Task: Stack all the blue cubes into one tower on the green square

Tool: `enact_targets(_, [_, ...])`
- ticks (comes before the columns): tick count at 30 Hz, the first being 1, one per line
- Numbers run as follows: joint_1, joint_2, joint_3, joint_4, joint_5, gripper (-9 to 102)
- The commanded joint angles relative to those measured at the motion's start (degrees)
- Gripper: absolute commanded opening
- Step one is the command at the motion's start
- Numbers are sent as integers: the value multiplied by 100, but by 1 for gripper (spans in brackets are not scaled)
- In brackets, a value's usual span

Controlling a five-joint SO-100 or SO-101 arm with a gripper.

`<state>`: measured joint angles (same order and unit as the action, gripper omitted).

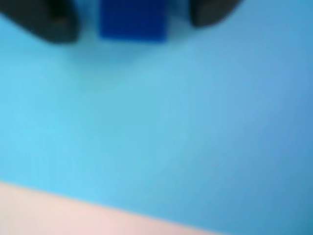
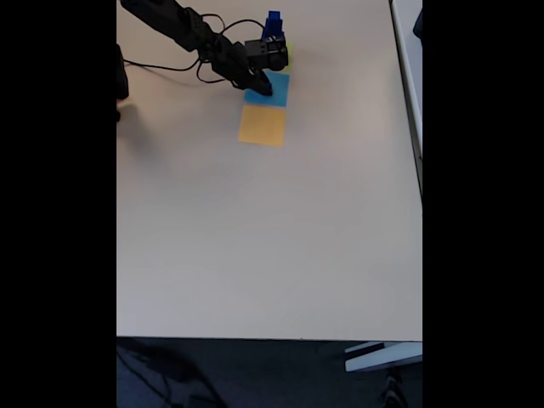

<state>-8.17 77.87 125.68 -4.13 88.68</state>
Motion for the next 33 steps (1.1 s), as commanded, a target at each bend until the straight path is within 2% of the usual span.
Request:
enact_targets(1, [-62, 18, -35, -105, 18, 6])
enact_targets(5, [-62, -18, -70, -105, 35, 1])
enact_targets(14, [18, 352, -167, 202, -325, 0])
enact_targets(25, [272, 1995, -1600, 2936, -510, 0])
enact_targets(27, [299, 2153, -1925, 3217, -589, 0])
enact_targets(29, [255, 2162, -2461, 3779, -387, 0])
enact_targets(33, [114, 2039, -3234, 4351, 70, 0])
